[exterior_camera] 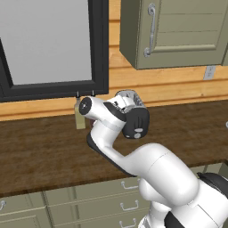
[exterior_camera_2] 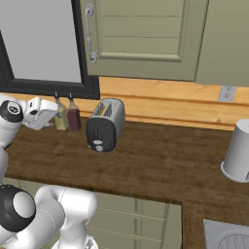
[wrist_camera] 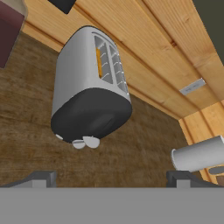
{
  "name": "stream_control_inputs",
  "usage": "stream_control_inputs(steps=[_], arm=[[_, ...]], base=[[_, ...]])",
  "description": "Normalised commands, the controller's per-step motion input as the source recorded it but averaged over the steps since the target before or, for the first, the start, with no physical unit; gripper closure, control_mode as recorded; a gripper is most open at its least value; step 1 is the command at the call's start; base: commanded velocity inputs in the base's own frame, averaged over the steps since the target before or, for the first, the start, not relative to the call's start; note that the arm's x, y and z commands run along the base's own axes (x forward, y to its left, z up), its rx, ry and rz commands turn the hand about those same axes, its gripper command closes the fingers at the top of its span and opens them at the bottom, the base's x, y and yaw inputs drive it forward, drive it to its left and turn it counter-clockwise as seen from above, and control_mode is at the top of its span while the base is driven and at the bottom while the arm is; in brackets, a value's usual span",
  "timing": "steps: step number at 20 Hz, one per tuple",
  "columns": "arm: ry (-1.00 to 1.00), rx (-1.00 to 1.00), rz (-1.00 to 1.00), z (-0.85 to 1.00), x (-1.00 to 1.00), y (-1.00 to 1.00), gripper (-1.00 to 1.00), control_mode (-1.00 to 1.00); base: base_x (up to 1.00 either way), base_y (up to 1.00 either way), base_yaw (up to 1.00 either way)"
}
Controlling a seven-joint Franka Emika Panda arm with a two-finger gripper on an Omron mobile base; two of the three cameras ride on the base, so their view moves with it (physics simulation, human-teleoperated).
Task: Start the toaster. Once the lever pops up, take the bread to the plate on the dining counter.
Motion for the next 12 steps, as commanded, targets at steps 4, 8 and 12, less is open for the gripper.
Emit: stream_control_inputs(steps=[4,8,12], arm=[[0.00,0.00,0.00,0.00,0.00,0.00,-1.00,-1.00],[0.00,0.00,0.00,0.00,0.00,0.00,-1.00,-1.00],[0.00,0.00,0.00,0.00,0.00,0.00,-1.00,-1.00]], base=[[0.00,0.00,0.00],[0.00,0.00,0.00],[0.00,0.00,0.00]])
